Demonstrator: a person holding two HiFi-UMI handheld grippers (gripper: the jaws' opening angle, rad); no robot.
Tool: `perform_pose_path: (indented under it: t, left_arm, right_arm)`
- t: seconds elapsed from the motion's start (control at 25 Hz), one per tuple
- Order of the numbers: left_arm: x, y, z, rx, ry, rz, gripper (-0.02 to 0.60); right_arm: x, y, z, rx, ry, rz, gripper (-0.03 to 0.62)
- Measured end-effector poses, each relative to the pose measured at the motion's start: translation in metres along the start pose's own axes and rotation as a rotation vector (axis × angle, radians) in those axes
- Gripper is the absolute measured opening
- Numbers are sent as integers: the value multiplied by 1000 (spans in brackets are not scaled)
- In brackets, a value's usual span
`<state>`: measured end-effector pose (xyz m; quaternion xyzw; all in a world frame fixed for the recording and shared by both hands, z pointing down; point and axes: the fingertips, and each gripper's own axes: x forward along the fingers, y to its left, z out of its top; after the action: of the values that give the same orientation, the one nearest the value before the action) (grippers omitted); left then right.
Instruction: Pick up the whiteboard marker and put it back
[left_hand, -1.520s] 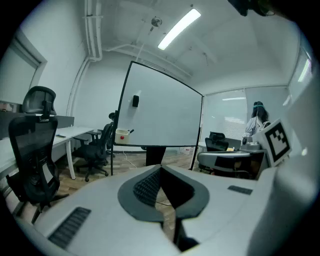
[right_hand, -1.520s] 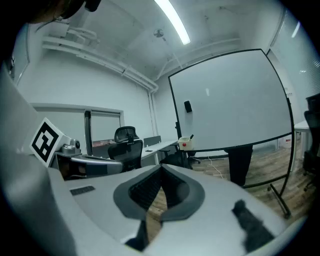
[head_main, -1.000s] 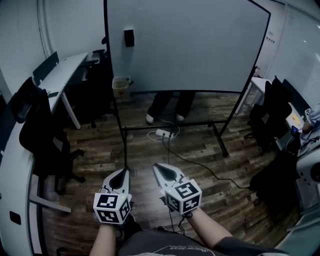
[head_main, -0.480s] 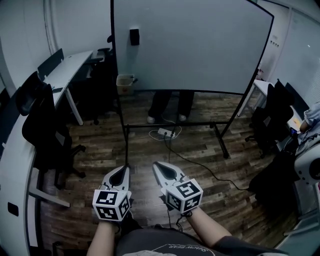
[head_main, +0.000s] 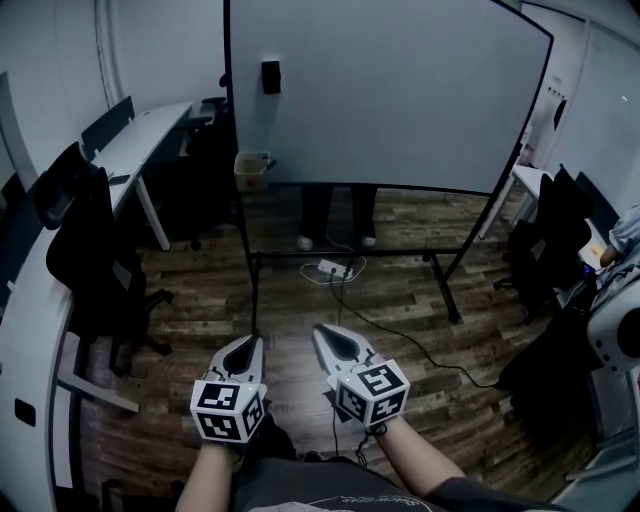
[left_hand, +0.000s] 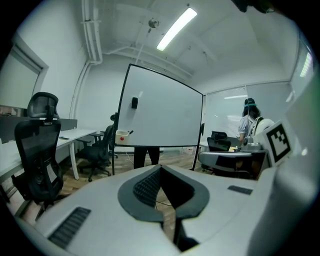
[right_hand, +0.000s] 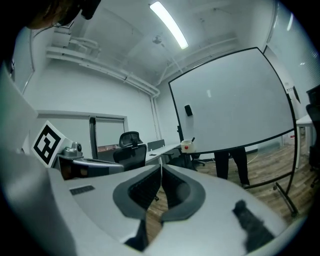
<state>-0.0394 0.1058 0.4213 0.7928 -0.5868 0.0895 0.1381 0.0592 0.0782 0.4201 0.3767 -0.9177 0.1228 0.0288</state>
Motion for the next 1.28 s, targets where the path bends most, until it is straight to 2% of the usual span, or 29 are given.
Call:
perform_pose_path:
  t: [0.28,0.64,1.28]
  left_arm:
    - [28,9,6,-4,6,2,14]
    - [84,28,26,9,5,-27,14]
    - [219,115,82,3,7,-92,14]
  right_arm:
    - [11,-31,-6,41,15,-39,25]
    - [49,-75,8,37,9,-79,25]
    - [180,-151,42,64,19,-161,25]
